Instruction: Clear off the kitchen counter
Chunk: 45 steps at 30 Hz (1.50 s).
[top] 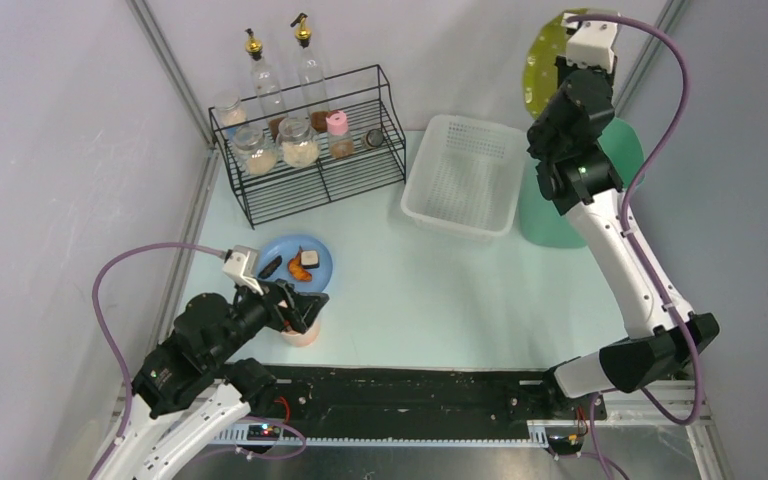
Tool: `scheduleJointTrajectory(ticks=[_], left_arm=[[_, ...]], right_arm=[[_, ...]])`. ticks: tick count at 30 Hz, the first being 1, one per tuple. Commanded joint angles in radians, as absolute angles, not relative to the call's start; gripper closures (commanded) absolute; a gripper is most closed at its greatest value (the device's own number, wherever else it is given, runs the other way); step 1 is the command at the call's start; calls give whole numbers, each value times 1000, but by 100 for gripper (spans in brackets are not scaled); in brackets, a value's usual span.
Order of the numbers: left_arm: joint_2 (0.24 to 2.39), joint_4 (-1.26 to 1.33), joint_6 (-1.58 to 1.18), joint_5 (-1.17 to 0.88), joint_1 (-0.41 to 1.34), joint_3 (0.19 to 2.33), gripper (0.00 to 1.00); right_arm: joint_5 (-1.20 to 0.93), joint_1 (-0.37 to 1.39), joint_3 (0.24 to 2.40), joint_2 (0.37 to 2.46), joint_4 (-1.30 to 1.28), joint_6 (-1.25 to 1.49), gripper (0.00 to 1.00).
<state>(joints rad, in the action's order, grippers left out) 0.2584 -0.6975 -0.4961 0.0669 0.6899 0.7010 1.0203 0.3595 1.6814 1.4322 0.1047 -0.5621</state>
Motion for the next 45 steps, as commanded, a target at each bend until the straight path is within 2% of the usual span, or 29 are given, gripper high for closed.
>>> scheduleJointTrajectory(ticks=[1,12,21,26,33,45], left_arm=[[272,-670,-485,64,697,693,0],[302,-670,-486,64,699,693,0],[312,-670,-485,71,699,693,0],[320,-671,-485,72,699,694,0],[317,-670,-485,72,699,693,0],[316,-671,-488,76,699,692,0]], right_arm=[[974,443,1841,1440,5,-355,100],[838,530,1954,1614,-359,109,100],[812,529,1923,1737,-415,286,100],[821,510,1898,1780,-439,322,100],[817,475,1727,1745,-356,307,100],[722,457,1569,1765,-237,172,100]])
